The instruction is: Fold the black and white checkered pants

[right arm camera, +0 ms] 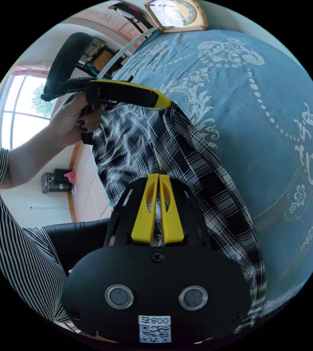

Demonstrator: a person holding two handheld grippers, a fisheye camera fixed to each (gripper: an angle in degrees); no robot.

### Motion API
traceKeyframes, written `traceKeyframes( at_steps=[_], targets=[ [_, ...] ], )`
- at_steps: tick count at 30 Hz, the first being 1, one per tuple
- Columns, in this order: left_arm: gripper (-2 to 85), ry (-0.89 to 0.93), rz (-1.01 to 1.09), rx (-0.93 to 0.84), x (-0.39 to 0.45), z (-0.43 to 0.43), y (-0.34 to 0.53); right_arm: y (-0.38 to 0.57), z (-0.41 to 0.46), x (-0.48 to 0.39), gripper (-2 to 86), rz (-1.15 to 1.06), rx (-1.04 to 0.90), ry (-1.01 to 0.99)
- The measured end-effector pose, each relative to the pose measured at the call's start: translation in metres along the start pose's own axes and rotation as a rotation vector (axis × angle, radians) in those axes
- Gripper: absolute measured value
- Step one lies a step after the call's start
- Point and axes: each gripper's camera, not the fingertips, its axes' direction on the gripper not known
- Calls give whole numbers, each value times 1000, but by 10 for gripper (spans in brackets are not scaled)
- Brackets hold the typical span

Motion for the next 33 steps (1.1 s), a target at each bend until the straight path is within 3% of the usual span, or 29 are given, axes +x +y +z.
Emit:
traceKeyframes(
  at_steps=[7,15,22,25,29,33],
  targets=[
    [3,8,-44,36,3,20,-40,6,-21,20,2,36,125,46],
    [4,3,-154,45,10,68,-73,1,10,63,-3,113,84,131],
    [2,8,-131,171,49,94,-81,20,26,100,-3,144,115,56],
    [2,20,-173,107,57,128,-94,28,36,117,-1,170,114,12],
    [1,53,-128,182,84,145,-104,43,43,128,0,166,133,-14],
    [1,-16,-143,59,105,196,-121,74,55,138,0,174,148,-31]
  ],
)
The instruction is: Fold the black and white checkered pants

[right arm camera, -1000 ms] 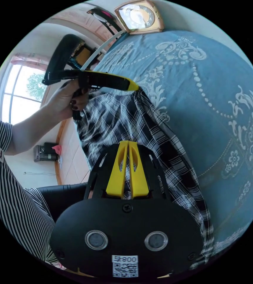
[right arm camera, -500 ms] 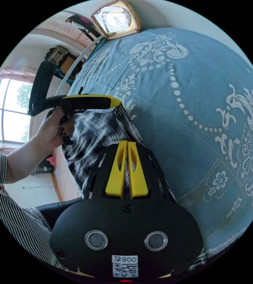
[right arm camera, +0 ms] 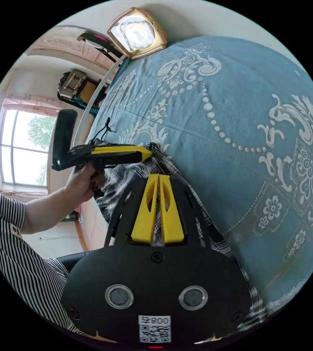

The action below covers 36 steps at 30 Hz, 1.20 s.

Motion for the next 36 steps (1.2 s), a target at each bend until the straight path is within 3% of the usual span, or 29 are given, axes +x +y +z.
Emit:
traceKeyframes(
  at_steps=[9,18,21,24,29,36],
  targets=[
    [1,26,-71,45,48,56,-3,73,29,31,0,3,-9,-31],
    [1,-57,-112,-95,110,157,-33,157,72,83,0,135,-79,114],
    [2,-69,-20,-98,155,183,-48,182,75,89,1,115,-15,165],
    [2,-65,79,-224,199,232,-66,213,100,106,1,148,-68,209],
    [5,-29,229,-285,280,292,-95,266,111,138,2,247,16,113],
    [39,268,673,-425,461,420,-154,429,83,201,23,733,346,135]
  ],
)
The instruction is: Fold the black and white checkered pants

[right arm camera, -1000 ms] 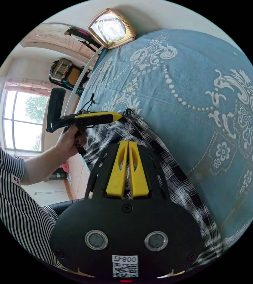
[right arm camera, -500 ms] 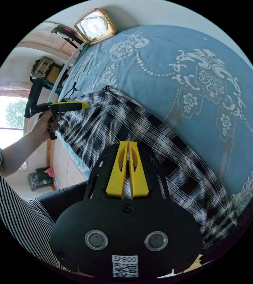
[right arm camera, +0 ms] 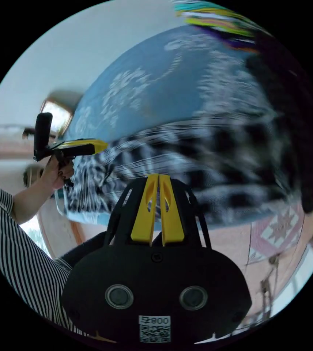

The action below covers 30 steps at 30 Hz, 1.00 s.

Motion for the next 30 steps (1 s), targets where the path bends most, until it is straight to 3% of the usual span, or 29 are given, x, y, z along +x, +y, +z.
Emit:
traceKeyframes(
  at_steps=[4,10,16,30],
  targets=[
    [75,55,297,-99,48,78,-119,57,-34,88,59,304,214,135],
    [104,18,518,-210,103,175,-239,95,-23,150,84,392,310,170],
    [90,-39,544,-287,124,241,-297,110,11,180,87,415,301,145],
    [18,-10,558,-299,136,277,-324,140,44,200,46,405,286,154]
  ],
)
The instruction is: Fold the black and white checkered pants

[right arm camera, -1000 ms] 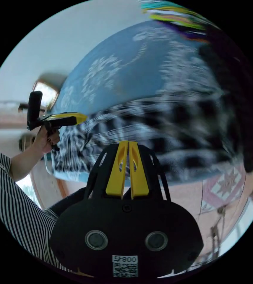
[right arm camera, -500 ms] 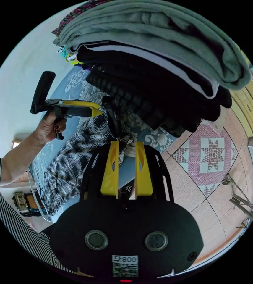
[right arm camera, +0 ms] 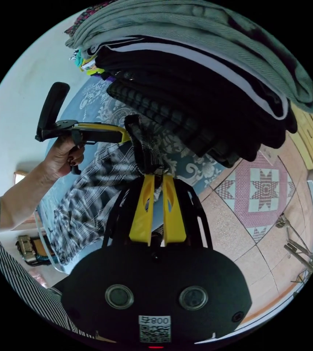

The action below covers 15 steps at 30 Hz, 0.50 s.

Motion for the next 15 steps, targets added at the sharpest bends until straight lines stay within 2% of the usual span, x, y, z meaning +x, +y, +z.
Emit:
traceKeyframes(
  at_steps=[3,7,15],
  targets=[
    [16,7,2,2,0,-4,4,5,4,4,36,8,-13,-27],
    [14,58,-17,54,-2,-22,15,13,2,17,30,84,6,-170],
    [13,100,40,141,11,-79,64,25,-31,-10,27,-11,56,-283]
  ],
)
